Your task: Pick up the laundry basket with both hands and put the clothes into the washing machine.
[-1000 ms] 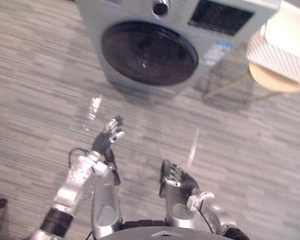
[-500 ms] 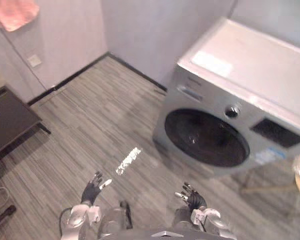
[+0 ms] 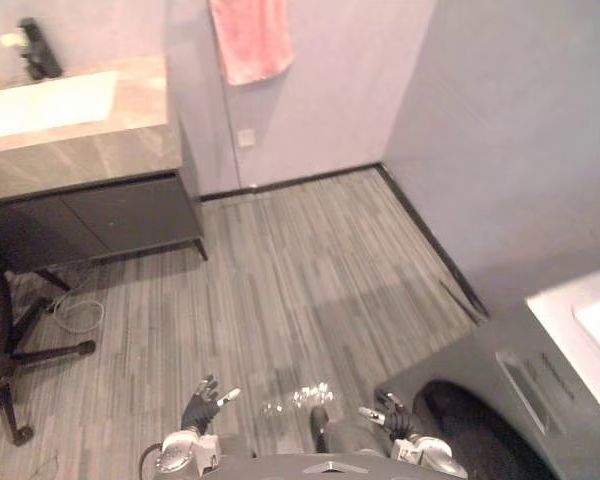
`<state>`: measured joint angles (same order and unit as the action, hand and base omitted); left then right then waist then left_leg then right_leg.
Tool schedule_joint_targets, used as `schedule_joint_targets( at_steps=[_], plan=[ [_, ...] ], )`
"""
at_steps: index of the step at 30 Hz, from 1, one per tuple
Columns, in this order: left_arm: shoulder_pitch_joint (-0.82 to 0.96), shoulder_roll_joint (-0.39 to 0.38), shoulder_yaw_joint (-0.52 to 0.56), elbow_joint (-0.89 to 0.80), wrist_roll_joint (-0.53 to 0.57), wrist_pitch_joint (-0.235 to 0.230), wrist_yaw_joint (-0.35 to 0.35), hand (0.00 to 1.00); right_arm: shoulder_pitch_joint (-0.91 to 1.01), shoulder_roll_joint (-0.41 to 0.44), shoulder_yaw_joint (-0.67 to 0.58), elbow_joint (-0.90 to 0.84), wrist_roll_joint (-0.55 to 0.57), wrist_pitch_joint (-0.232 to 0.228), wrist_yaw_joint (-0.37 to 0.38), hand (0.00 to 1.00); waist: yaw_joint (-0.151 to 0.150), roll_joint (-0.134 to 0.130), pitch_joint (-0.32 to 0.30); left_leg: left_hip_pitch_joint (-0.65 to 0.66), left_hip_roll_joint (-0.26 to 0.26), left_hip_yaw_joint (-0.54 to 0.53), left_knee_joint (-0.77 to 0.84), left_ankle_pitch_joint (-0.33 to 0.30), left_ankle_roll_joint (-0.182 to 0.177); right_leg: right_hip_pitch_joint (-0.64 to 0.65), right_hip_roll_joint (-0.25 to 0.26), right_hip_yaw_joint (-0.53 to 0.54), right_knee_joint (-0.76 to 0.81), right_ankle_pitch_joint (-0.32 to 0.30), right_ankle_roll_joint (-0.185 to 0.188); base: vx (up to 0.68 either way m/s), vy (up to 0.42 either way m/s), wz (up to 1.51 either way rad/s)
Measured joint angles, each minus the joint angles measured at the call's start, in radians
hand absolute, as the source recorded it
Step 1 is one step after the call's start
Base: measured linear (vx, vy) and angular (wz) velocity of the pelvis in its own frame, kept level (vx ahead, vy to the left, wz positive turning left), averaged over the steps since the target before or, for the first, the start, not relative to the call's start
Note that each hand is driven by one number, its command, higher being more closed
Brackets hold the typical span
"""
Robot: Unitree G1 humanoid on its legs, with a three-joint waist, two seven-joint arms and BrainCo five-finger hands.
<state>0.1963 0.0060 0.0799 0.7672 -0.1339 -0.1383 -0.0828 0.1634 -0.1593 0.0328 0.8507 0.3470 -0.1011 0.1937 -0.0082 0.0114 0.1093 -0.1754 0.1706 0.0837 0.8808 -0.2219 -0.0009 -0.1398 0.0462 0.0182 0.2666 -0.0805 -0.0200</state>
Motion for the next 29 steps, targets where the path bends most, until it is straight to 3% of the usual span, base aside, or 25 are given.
schedule_joint_targets(
  at_steps=[2, 3, 5, 7, 8, 9, 13, 14, 15, 17, 19, 21, 22, 23, 24, 26, 29],
  plan=[
    [-0.021, -0.003, -0.002, 0.039, -0.001, -0.004, 0.015, 0.0, -0.001, 0.0, -0.01, 0.027, 0.001, -0.003, -0.009, 0.0, -0.003, -0.001, -0.001, 0.006, 0.063, 0.141, -0.03, -0.028, -0.008, 0.101, -0.026, -0.06, -0.074, 0.001, -0.002, 0.22, -0.123, 0.82],
    [-0.025, -0.003, -0.002, 0.046, -0.001, -0.004, 0.016, 0.0, -0.001, 0.0, -0.013, 0.031, 0.002, -0.003, -0.01, 0.0, -0.003, -0.001, -0.002, 0.01, 0.065, 0.162, -0.068, -0.035, -0.013, 0.118, -0.034, -0.076, -0.086, 0.001, -0.002, 0.21, -0.033, 0.87],
    [-0.039, -0.003, -0.003, 0.073, -0.001, -0.007, 0.017, 0.0, -0.001, 0.005, -0.036, 0.039, 0.002, -0.003, -0.012, 0.0, -0.003, 0.001, -0.002, 0.027, 0.034, 0.21, -0.34, -0.037, -0.044, 0.144, -0.065, -0.121, -0.115, 0.0, 0.006, 0.15, 0.06, 0.75],
    [-0.048, -0.002, -0.004, 0.089, -0.001, -0.008, 0.018, 0.0, -0.001, 0.007, -0.054, 0.05, 0.003, -0.003, -0.016, 0.0, -0.003, 0.005, -0.002, 0.038, -0.012, 0.212, -0.564, 0.011, -0.069, 0.144, -0.083, -0.132, -0.12, -0.009, 0.025, 0.05, 0.1, 0.41],
    [-0.046, -0.004, -0.004, 0.093, -0.001, -0.009, 0.018, 0.0, -0.005, 0.003, -0.058, 0.063, 0.003, -0.004, -0.023, 0.0, 0.005, 0.013, -0.004, 0.058, -0.03, 0.196, -0.647, 0.09, -0.072, 0.141, -0.085, -0.127, -0.123, -0.018, 0.033, 0.07, 0.201, -0.22],
    [-0.043, 0.005, -0.001, 0.118, -0.001, -0.012, 0.029, 0.0, -0.012, 0.004, -0.055, 0.075, 0.003, -0.002, -0.03, 0.0, 0.015, 0.014, -0.007, 0.098, -0.061, 0.208, -0.715, 0.162, -0.04, 0.148, -0.095, -0.084, -0.126, -0.032, 0.055, 0.08, 0.206, -0.41],
    [-0.034, 0.031, 0.007, 0.158, -0.01, -0.005, 0.032, 0.0, -0.009, 0.021, -0.052, 0.073, 0.002, -0.003, -0.03, 0.0, -0.004, -0.018, -0.021, 0.178, -0.151, 0.271, -0.799, 0.14, -0.003, 0.135, -0.161, 0.013, -0.069, -0.084, 0.111, 0.14, 0.252, -0.45],
    [-0.037, 0.032, 0.004, 0.166, -0.011, -0.003, 0.031, 0.0, -0.015, 0.019, -0.048, 0.072, 0.003, -0.003, -0.028, 0.0, -0.01, -0.016, -0.019, 0.216, -0.172, 0.286, -0.828, 0.135, 0.005, 0.083, -0.166, 0.06, 0.075, -0.088, 0.146, 0.11, 0.153, -0.41],
    [-0.043, 0.037, -0.007, 0.192, -0.012, 0.001, 0.027, 0.0, -0.024, 0.023, -0.047, 0.066, 0.008, -0.006, -0.025, 0.0, -0.026, -0.012, -0.014, 0.238, -0.168, 0.29, -0.83, 0.125, 0.018, -0.01, -0.157, 0.098, 0.266, -0.079, 0.151, 0.09, 0.145, -0.29],
    [-0.046, 0.05, -0.025, 0.212, -0.013, 0.008, 0.02, 0.0, -0.038, 0.03, -0.038, 0.07, 0.007, -0.008, -0.024, 0.0, -0.052, -0.006, -0.014, 0.273, -0.167, 0.286, -0.83, 0.113, 0.014, -0.064, -0.166, 0.095, 0.379, -0.111, 0.142, 0.15, 0.16, 0.14],
    [-0.059, 0.061, -0.045, 0.212, -0.012, 0.009, 0.01, 0.0, -0.041, 0.028, -0.027, 0.08, 0.003, -0.004, -0.023, 0.0, -0.049, -0.008, -0.017, 0.291, -0.151, 0.281, -0.83, 0.1, 0.001, -0.067, -0.177, 0.046, 0.261, -0.12, 0.137, 0.21, 0.078, 0.17],
    [-0.059, 0.062, -0.045, 0.212, -0.015, 0.009, 0.006, 0.0, -0.048, 0.031, -0.026, 0.093, 0.0, -0.004, -0.024, 0.0, -0.049, -0.012, -0.02, 0.284, -0.14, 0.273, -0.824, 0.1, -0.002, -0.06, -0.177, 0.012, 0.064, -0.063, 0.122, 0.22, -0.001, 0.15],
    [-0.064, 0.069, -0.048, 0.213, -0.018, 0.009, 0.004, 0.0, -0.053, 0.037, -0.027, 0.107, 0.0, -0.005, -0.026, 0.0, -0.049, -0.026, -0.025, 0.282, -0.149, 0.261, -0.824, 0.097, -0.007, -0.053, -0.18, 0.004, -0.032, 0.019, 0.129, 0.29, -0.078, 0.33],
    [-0.066, 0.078, -0.047, 0.216, -0.019, 0.009, 0.005, 0.0, -0.052, 0.047, -0.026, 0.125, -0.001, -0.004, -0.028, 0.0, -0.05, -0.048, -0.039, 0.285, -0.167, 0.239, -0.822, 0.09, -0.019, -0.028, -0.186, -0.002, -0.11, 0.141, 0.124, 0.3, -0.113, 0.44],
    [-0.067, 0.082, -0.043, 0.218, -0.019, 0.009, 0.005, 0.0, -0.051, 0.054, -0.025, 0.138, -0.001, -0.004, -0.029, 0.0, -0.051, -0.06, -0.047, 0.286, -0.179, 0.227, -0.822, 0.087, -0.023, -0.014, -0.188, -0.012, -0.14, 0.172, 0.133, 0.3, -0.152, 0.31],
    [-0.069, 0.034, -0.032, 0.229, -0.024, 0.009, 0.014, 0.0, -0.063, 0.025, -0.005, 0.158, -0.031, -0.003, -0.029, 0.0, -0.033, -0.008, -0.074, 0.285, -0.137, 0.211, -0.824, 0.074, -0.043, 0.05, -0.158, -0.047, -0.253, 0.203, 0.124, 0.27, -0.138, 0.14],
    [-0.073, -0.002, -0.014, 0.233, -0.039, 0.008, 0.016, 0.0, -0.086, 0.007, 0.009, 0.197, -0.041, -0.002, -0.03, 0.0, -0.026, 0.02, -0.083, 0.291, -0.105, 0.201, -0.83, 0.066, -0.055, 0.087, -0.121, -0.066, -0.315, 0.216, 0.11, 0.16, -0.102, 0.03]
  ],
)
